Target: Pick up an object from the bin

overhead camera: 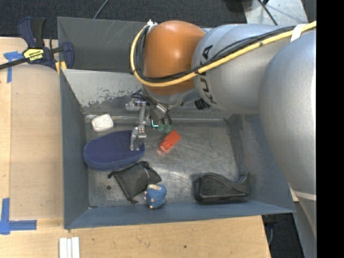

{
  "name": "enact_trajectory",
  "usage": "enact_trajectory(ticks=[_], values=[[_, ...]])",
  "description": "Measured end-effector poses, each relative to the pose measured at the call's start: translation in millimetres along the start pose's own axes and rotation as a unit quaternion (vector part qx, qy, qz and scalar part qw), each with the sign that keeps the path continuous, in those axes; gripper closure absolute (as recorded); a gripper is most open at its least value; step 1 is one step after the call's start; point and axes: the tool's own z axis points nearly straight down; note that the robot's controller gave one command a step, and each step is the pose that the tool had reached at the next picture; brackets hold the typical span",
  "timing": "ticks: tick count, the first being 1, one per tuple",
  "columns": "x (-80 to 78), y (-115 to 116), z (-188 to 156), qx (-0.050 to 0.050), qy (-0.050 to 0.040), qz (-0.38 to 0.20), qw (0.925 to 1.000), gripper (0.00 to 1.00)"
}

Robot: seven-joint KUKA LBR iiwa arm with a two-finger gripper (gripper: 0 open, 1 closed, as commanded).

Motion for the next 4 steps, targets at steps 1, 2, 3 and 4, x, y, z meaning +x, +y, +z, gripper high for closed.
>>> enact_trajectory(ticks=[1,2,3,4], values=[[18.9,37,82,0.002,-0.0041,-0.104,0.9946,0.0],[2.4,4,53,0.0,-0.0068,-0.079,0.9969,0.0],[-9.3,29,47,-0.001,-0.0047,0.021,0.9998,0.0],[22.8,43,77,0.002,-0.013,0.125,0.9921,0.0]])
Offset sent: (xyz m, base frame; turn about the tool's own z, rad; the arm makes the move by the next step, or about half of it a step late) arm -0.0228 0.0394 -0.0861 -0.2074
